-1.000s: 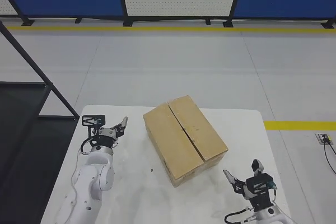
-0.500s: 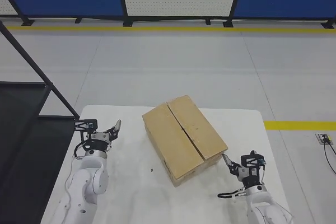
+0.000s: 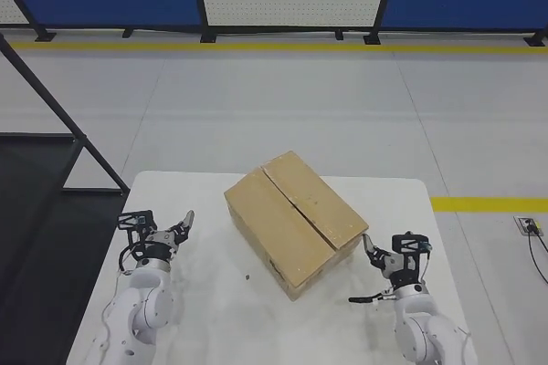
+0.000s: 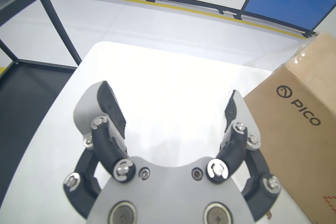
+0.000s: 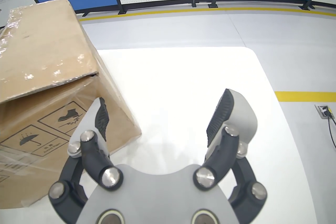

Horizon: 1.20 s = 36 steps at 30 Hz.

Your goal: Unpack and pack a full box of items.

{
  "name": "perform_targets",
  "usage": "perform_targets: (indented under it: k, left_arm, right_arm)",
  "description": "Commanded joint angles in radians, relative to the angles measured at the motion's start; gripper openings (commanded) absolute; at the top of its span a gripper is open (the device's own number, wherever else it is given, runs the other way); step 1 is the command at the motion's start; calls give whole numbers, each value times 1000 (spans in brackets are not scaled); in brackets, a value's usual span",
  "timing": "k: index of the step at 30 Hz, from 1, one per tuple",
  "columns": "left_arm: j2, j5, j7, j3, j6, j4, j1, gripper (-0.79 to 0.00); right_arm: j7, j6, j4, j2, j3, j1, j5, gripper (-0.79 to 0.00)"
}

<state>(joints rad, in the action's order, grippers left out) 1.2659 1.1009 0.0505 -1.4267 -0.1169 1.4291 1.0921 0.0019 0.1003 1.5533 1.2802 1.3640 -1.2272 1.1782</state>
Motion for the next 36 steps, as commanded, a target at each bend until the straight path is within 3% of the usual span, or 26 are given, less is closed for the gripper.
perform_targets:
  k: [1, 28, 36]
  left_arm:
    - [1, -5, -2, -1, 1, -5, 4, 0]
    - [16, 1, 9, 35, 13, -54, -30, 0]
    - [20, 25, -6, 38, 29, -158, -144, 0]
  right_arm:
    - [5, 2, -9, 3, -7, 18, -11, 0]
    - [-4, 14, -76, 35, -65, 106, -69, 0]
    - [-56, 23, 17, 27, 3, 14, -58, 0]
